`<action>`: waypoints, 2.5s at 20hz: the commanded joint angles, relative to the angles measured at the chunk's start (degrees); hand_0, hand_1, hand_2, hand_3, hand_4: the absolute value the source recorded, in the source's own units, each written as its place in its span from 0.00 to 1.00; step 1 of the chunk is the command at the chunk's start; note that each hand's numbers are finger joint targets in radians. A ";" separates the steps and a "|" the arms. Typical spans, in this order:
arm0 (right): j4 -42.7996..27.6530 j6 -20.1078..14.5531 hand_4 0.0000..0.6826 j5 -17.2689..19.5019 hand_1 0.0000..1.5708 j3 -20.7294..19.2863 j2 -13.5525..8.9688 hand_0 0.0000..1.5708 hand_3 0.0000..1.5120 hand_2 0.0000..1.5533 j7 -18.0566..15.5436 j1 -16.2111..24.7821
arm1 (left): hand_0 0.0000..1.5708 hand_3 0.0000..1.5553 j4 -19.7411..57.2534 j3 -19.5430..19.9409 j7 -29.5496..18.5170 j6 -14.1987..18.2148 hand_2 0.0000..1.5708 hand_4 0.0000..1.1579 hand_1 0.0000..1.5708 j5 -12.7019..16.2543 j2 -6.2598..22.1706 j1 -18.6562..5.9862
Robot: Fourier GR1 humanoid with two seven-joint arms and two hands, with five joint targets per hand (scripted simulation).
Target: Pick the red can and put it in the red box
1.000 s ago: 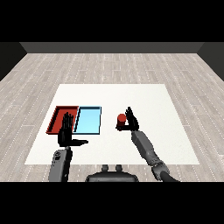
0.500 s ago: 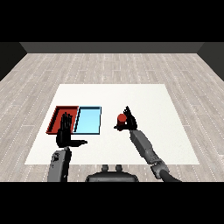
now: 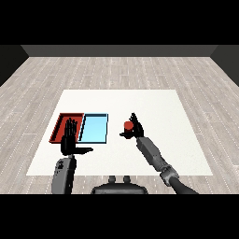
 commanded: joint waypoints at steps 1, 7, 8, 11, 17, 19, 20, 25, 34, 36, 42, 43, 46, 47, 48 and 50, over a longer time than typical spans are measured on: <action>2.39 0.47 0.00 0.71 0.00 -1.13 0.02 0.00 0.00 0.00 1.01 -1.10 | 0.00 0.00 1.98 1.27 -2.22 0.11 0.00 0.00 0.00 -0.35 0.56 -0.42; 6.98 -1.74 0.00 -6.24 0.00 4.89 0.02 0.00 0.00 0.00 -0.23 -4.64 | 0.00 0.00 -1.08 -0.42 0.15 -0.32 0.00 0.00 0.00 0.02 0.05 0.39; 4.16 -3.89 0.00 -7.51 0.00 7.28 0.02 0.00 0.00 0.00 0.53 -3.46 | 0.00 0.00 -1.85 1.06 -1.48 -2.79 0.00 0.00 0.00 1.47 1.71 2.81; 3.81 -10.53 0.72 -8.59 0.97 10.73 0.02 0.97 0.97 0.97 -0.35 -4.31 | 0.00 0.00 2.10 1.34 0.14 -0.12 0.00 0.00 0.00 0.79 0.63 -2.49; 5.32 -17.58 0.84 -8.84 0.98 15.59 0.02 0.98 0.94 0.95 4.26 -6.94 | 0.00 0.00 -2.94 0.68 3.60 -0.02 0.00 0.00 0.00 1.45 0.89 -0.15; 8.36 -15.83 0.84 -7.47 0.98 13.05 0.02 0.98 0.94 0.95 1.79 -7.32 | 0.00 0.00 0.06 -2.10 -3.11 0.03 0.00 0.00 0.00 -1.59 -1.96 3.44; 11.43 -12.94 0.81 -3.55 0.97 10.65 0.02 0.97 0.94 0.95 -0.10 -5.46 | 0.00 0.00 -2.69 -0.08 -1.83 -1.47 0.00 0.00 0.00 0.74 -0.01 5.22; 7.30 -15.16 0.80 -4.12 0.97 12.85 0.01 0.97 0.93 0.95 2.86 -4.23 | 0.00 0.00 1.23 -1.51 -1.30 1.31 0.00 0.00 0.00 -2.07 -1.46 0.49; 1.42 -20.05 0.85 -3.59 0.98 12.41 0.02 0.98 0.92 0.95 0.31 -5.21 | 0.00 0.00 0.38 1.78 -0.75 -1.87 0.00 0.00 0.00 2.53 0.93 1.03; 0.83 -18.05 0.86 -2.51 0.98 9.35 -1.97 0.98 0.91 0.95 2.25 -7.96 | 0.00 0.00 1.61 -0.61 0.10 0.33 0.00 0.00 0.00 -0.04 -0.80 -1.28; -15.58 -21.31 0.89 0.69 0.96 10.18 -5.50 0.96 0.91 0.94 5.85 -2.03 | 0.00 0.00 -4.07 -2.19 0.02 -0.31 0.00 0.00 0.00 -1.53 -0.15 4.50; -12.84 -21.39 0.89 2.48 0.96 9.39 -3.56 0.96 0.91 0.94 6.63 -4.16 | 0.00 0.00 0.45 -2.11 0.34 2.14 0.00 0.00 0.00 -3.12 -1.13 -0.60; -22.67 -22.20 0.91 3.36 0.98 9.97 -6.43 0.98 0.92 0.95 5.56 1.55 | 0.00 0.00 -1.55 -3.34 2.88 0.58 0.00 0.00 0.00 -3.01 -0.06 -1.42; -24.57 -21.33 0.91 3.71 0.98 9.57 -7.00 0.98 0.92 0.95 7.34 2.45 | 0.00 0.00 -2.94 -4.15 4.06 1.85 0.00 0.00 0.00 -3.95 -0.69 -2.18; -30.94 -23.29 0.94 2.52 0.96 9.36 -10.00 0.96 0.93 0.95 8.42 0.84 | 0.00 0.00 -6.51 -5.19 5.52 -1.08 0.00 0.00 0.00 -1.02 -0.54 0.74; -35.66 -23.40 0.92 3.95 0.95 10.12 -10.72 0.95 0.92 0.93 7.03 4.96 | 0.00 0.00 -5.54 -7.01 8.43 -0.55 0.00 0.00 0.00 -1.57 -1.49 -1.36</action>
